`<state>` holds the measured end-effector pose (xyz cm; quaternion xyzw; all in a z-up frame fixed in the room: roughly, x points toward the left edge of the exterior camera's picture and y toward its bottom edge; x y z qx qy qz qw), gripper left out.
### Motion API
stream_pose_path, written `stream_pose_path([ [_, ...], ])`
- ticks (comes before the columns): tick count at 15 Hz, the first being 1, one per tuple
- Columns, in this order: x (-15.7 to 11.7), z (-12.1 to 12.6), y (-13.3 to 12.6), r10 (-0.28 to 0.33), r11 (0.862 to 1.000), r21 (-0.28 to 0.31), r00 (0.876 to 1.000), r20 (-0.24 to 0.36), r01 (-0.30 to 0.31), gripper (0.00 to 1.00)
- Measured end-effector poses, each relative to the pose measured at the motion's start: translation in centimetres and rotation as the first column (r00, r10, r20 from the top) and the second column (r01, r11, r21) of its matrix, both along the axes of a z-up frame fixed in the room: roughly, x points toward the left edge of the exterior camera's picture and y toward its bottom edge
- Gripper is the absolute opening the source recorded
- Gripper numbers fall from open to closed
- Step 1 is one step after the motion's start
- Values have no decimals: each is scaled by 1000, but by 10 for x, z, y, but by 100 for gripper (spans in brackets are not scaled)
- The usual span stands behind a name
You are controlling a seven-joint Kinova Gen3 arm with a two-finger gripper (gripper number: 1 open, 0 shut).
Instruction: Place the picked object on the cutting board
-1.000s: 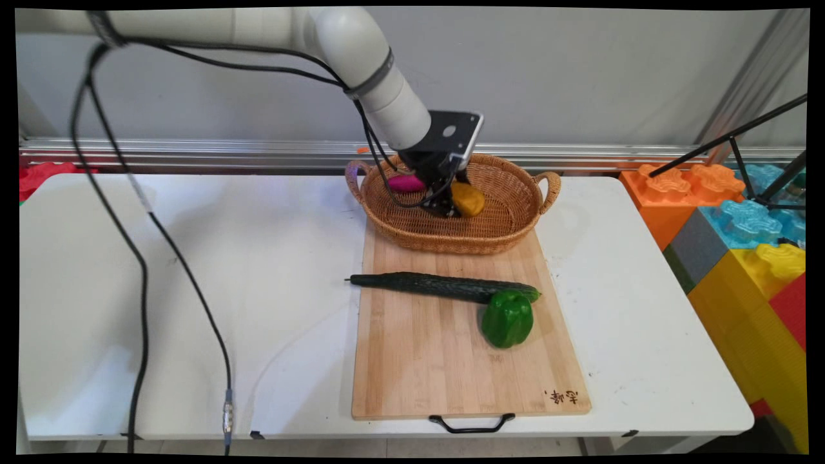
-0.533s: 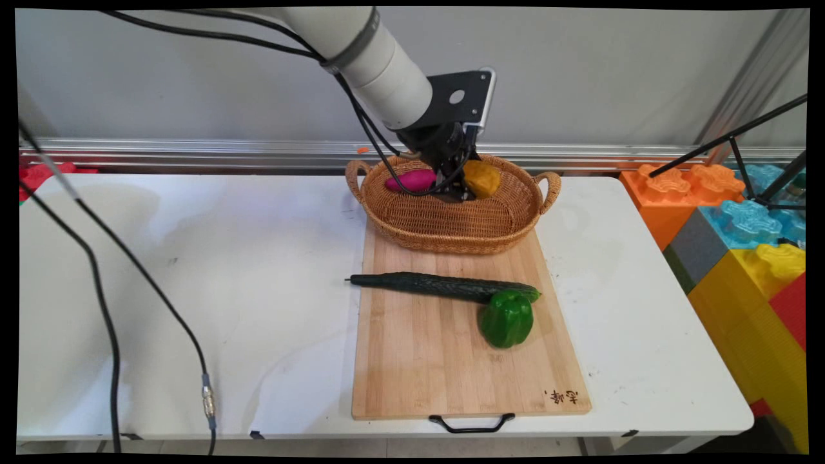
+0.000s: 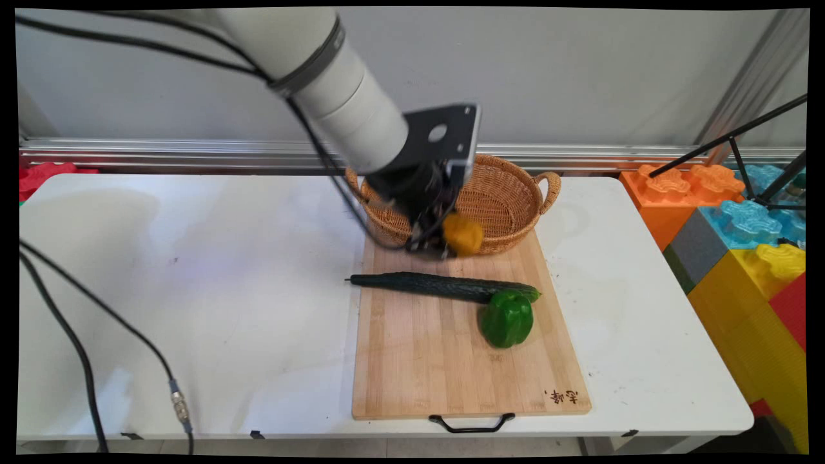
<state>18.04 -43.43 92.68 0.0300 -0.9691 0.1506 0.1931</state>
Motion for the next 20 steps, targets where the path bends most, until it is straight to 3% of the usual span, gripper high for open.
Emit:
stream_pose_path([
  [6,9,-47,34,62,994,92,998,11,-63,0],
  [11,18,-99,40,102,986,130,994,27,-104,0],
  [16,17,-126,40,119,982,143,993,13,-119,0],
  [17,15,-129,39,122,982,145,993,6,-121,100],
  [20,11,-131,40,131,980,154,991,-10,-128,100],
])
